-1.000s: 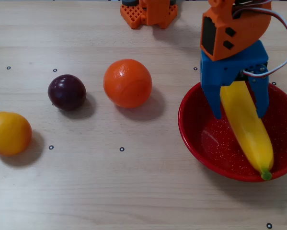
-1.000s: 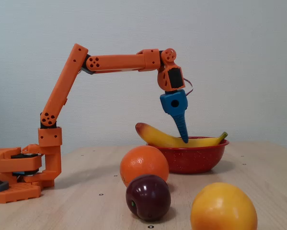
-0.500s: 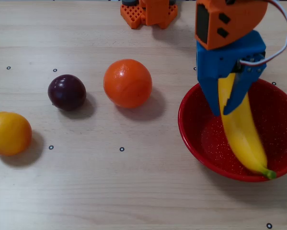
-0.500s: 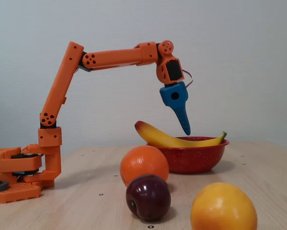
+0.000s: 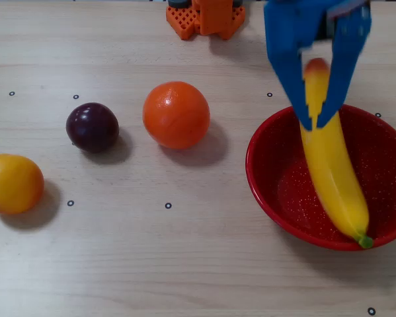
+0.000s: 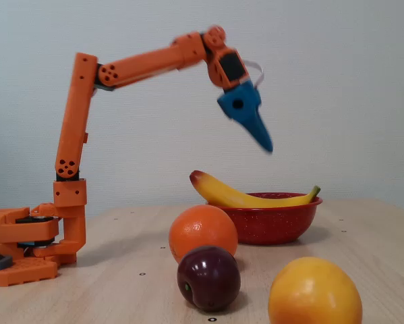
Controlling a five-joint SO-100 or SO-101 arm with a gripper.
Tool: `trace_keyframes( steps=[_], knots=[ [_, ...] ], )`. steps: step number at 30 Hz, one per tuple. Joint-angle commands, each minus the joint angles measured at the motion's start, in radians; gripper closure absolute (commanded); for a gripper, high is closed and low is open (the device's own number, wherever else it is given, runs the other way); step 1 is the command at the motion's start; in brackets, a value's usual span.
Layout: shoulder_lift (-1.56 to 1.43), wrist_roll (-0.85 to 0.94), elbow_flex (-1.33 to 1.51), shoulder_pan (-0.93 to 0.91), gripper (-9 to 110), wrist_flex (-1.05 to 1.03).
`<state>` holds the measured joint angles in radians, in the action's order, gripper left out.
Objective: Put banana in the red bowl.
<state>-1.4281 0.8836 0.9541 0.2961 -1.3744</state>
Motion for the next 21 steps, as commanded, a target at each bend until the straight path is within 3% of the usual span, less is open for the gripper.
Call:
trace_keyframes(
  steps=[1, 11, 21],
  knots=[
    [-0.183, -0.041, 0.044, -0.034, 102, 0.074],
    [-0.529, -0.241, 0.505, -0.072, 102, 0.298],
    [-0.821, -0.514, 0.807, -0.101, 102, 0.321]
  ],
)
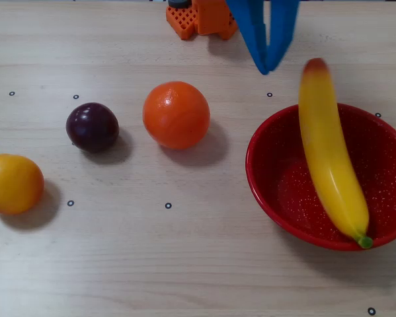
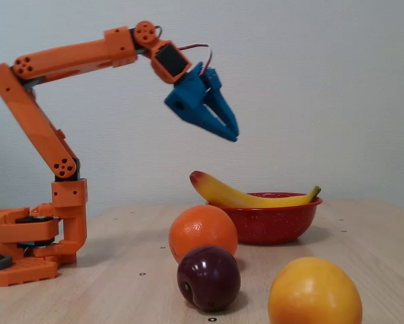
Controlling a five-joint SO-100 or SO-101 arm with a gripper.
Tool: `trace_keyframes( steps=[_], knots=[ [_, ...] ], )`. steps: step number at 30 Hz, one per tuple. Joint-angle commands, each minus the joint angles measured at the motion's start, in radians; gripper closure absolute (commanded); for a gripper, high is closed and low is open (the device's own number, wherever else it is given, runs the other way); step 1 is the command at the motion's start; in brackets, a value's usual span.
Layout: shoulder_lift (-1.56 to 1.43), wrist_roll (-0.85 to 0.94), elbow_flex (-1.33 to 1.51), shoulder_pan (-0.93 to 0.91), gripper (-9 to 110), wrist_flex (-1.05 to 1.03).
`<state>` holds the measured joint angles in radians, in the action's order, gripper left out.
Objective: Put banana in the red bowl.
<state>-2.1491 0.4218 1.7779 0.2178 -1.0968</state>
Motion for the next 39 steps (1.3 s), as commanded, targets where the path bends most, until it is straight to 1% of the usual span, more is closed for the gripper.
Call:
trace_keyframes(
  steps=[1, 6, 11, 20, 24, 39],
  knots=[
    [-0.130, -0.083, 0.015, -0.028, 102, 0.041],
    [-0.295, -0.213, 0.216, -0.063, 102, 0.037],
    [-0.459, -0.290, 0.422, -0.137, 102, 0.031],
    [-0.785, -0.299, 0.770, -0.225, 102, 0.011],
    [-0.879, -0.339, 0.885, -0.256, 102, -0.012],
    [-1.127, -0.400, 1.173, -0.284, 102, -0.071]
  ],
)
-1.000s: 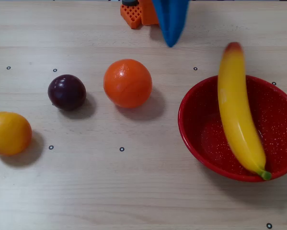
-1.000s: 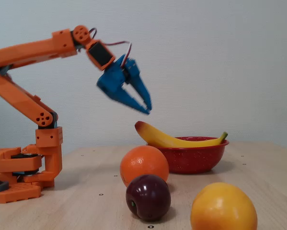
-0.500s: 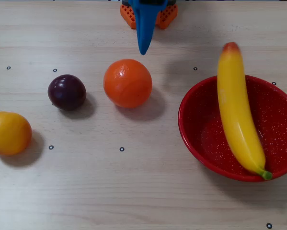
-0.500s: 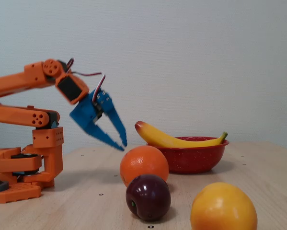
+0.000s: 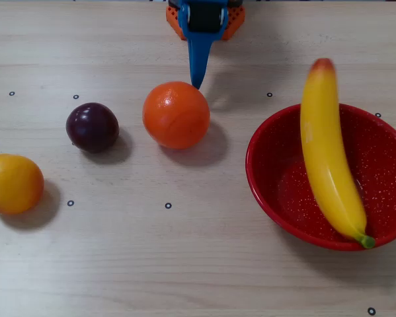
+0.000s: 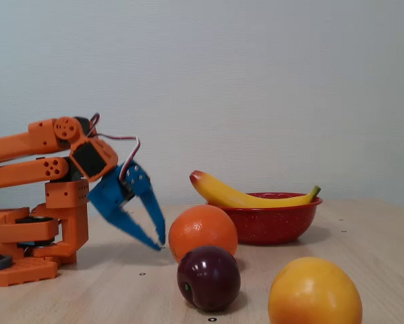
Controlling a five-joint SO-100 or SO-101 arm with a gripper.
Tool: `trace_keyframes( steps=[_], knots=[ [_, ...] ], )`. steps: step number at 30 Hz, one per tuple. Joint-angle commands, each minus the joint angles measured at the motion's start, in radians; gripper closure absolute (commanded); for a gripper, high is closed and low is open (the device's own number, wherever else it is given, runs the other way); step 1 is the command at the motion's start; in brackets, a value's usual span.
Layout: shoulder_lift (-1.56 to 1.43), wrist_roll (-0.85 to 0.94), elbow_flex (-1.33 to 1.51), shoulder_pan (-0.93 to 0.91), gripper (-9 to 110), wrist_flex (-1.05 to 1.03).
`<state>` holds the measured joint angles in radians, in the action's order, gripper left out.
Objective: Put banana in the red bowl.
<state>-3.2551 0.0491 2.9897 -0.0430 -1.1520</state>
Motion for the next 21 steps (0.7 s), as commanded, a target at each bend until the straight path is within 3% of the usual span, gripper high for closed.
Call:
trace_keyframes(
  steps=[1, 21],
  knots=[
    [-0.034, -0.029, -0.021, -0.023, 102, -0.023],
    [-0.074, -0.080, 0.084, 0.002, 102, -0.095]
  ],
)
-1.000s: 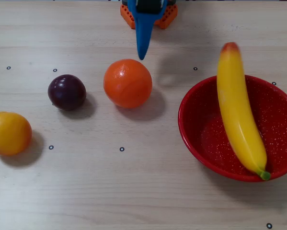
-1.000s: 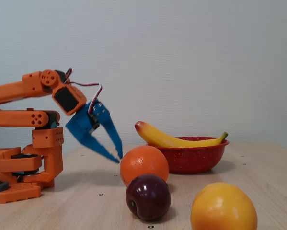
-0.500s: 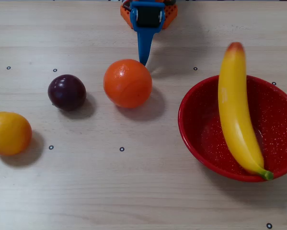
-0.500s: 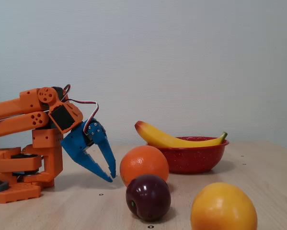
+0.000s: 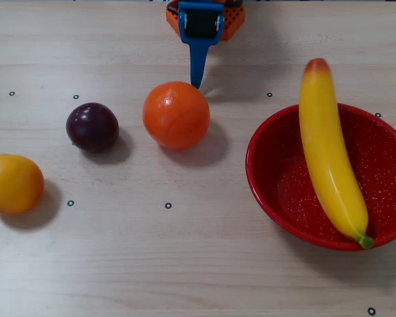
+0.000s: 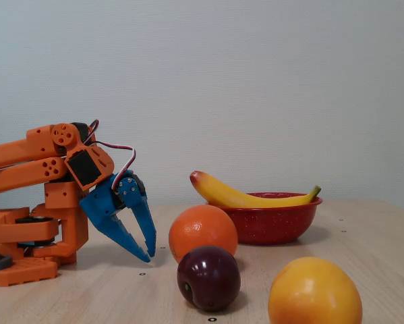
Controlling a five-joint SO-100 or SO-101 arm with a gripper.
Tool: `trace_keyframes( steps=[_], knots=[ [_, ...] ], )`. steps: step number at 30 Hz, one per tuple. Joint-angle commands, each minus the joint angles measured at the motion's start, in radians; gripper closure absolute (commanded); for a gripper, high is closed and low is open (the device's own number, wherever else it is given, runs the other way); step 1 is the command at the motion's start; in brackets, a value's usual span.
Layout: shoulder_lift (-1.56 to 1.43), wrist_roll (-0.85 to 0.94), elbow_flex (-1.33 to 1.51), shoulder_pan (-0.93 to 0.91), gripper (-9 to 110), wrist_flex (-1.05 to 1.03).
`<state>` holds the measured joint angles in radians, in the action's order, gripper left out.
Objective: Put banana in the red bowl.
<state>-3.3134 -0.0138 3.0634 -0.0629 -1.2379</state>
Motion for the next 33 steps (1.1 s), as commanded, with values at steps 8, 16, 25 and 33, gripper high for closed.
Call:
trace_keyframes(
  steps=[8, 16, 25, 33],
  knots=[
    [-0.015, -0.014, 0.008, 0.058, 102, -0.026],
    [-0.017, -0.021, 0.006, 0.060, 102, -0.031],
    [-0.017, 0.017, 0.006, 0.091, 102, -0.032],
    [-0.017, 0.018, 0.006, 0.091, 102, -0.032]
  ],
)
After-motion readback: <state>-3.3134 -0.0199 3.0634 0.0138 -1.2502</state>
